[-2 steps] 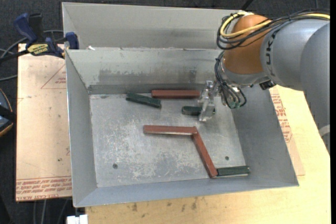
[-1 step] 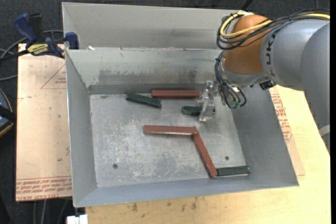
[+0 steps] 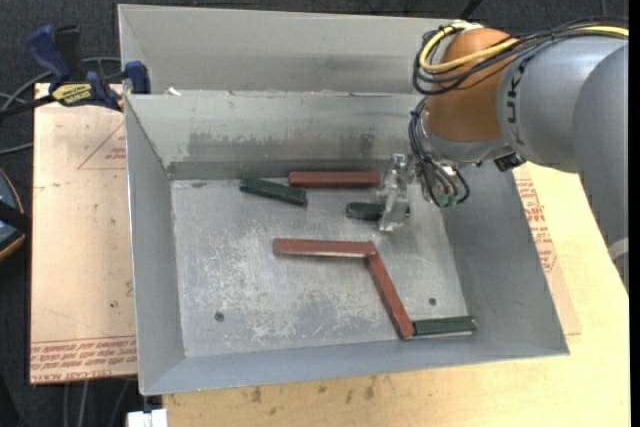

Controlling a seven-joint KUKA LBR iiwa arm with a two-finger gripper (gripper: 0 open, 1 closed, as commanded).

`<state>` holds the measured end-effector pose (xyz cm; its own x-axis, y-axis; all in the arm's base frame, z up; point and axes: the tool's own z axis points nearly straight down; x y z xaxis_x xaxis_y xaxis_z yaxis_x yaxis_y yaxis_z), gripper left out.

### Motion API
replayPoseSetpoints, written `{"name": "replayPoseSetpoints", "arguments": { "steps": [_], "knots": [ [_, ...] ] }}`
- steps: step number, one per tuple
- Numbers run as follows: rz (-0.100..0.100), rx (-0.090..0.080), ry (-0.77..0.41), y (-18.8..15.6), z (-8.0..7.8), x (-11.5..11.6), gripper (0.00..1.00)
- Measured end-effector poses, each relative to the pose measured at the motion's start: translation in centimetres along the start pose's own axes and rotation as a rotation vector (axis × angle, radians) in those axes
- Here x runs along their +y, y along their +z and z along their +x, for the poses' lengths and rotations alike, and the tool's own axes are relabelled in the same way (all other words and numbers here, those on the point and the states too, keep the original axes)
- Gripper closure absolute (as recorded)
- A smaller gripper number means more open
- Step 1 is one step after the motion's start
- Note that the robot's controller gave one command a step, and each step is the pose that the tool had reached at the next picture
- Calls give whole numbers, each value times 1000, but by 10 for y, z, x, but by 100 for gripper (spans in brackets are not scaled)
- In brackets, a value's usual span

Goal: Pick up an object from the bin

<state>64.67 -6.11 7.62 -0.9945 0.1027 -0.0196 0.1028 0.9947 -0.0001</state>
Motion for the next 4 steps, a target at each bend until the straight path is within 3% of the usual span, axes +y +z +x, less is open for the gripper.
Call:
{"name": "replayPoseSetpoints", "arguments": {
  "steps": [4],
  "knots": [
    [0, 0, -1, 0, 0, 0, 100]
  ]
}}
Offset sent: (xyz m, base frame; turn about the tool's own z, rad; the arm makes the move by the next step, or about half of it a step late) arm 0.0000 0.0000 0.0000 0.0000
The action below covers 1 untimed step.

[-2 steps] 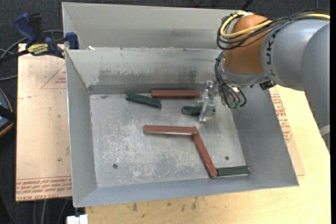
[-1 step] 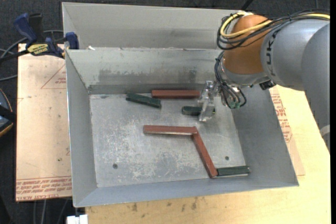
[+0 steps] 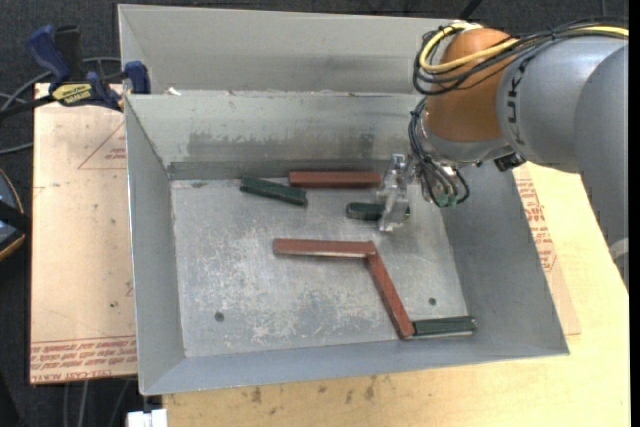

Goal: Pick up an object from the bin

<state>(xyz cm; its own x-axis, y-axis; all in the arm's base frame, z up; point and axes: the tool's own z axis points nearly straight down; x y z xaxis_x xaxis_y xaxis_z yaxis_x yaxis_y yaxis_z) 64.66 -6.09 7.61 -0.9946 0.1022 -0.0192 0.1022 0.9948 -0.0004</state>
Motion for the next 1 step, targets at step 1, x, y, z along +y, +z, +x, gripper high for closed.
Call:
{"name": "replayPoseSetpoints", "arguments": {
  "steps": [1],
  "knots": [
    [0, 0, 0, 0, 0, 0, 100]
  ]
}}
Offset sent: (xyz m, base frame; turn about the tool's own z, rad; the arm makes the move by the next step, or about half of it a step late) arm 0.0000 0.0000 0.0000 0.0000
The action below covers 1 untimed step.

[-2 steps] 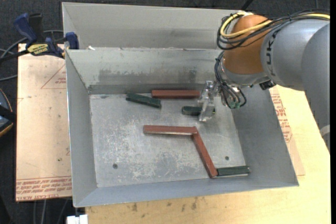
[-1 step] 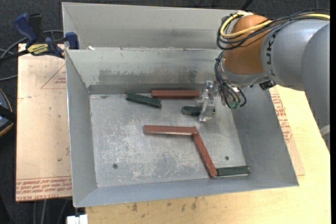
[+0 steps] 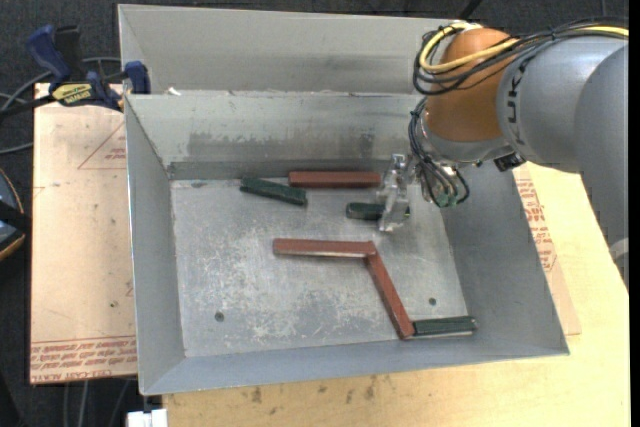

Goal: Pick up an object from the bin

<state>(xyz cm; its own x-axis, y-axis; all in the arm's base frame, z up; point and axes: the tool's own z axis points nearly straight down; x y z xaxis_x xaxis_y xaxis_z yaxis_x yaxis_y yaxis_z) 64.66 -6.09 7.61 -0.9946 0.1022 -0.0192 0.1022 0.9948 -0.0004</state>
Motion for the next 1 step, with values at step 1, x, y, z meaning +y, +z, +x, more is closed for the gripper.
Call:
{"name": "replayPoseSetpoints", "arguments": {
  "steps": [1],
  "knots": [
    [0, 0, 0, 0, 0, 0, 100]
  ]
}}
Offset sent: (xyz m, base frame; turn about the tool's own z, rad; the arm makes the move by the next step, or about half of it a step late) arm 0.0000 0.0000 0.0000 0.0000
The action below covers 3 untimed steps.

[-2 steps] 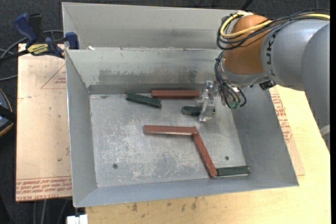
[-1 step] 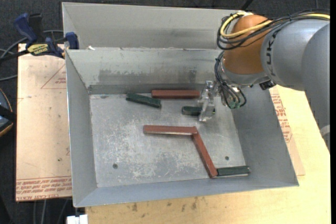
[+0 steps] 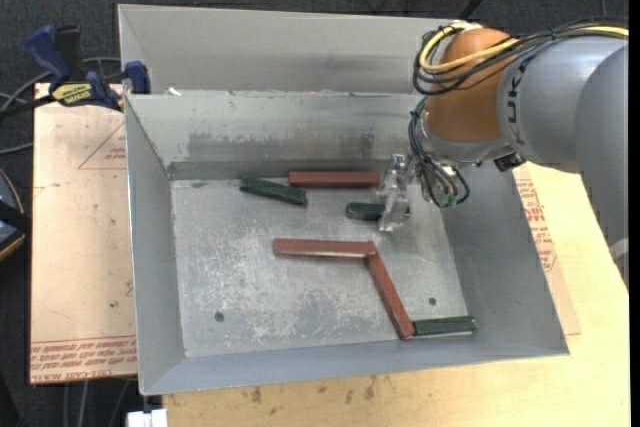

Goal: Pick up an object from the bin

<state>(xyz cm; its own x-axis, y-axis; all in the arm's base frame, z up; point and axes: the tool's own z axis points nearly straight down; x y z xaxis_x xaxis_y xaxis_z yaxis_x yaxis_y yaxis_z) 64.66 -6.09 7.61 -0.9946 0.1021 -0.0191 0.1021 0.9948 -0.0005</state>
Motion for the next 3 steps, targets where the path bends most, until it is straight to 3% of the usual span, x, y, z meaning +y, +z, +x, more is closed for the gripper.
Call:
{"name": "replayPoseSetpoints", "arguments": {
  "steps": [3],
  "knots": [
    [0, 0, 0, 0, 0, 0, 100]
  ]
}}
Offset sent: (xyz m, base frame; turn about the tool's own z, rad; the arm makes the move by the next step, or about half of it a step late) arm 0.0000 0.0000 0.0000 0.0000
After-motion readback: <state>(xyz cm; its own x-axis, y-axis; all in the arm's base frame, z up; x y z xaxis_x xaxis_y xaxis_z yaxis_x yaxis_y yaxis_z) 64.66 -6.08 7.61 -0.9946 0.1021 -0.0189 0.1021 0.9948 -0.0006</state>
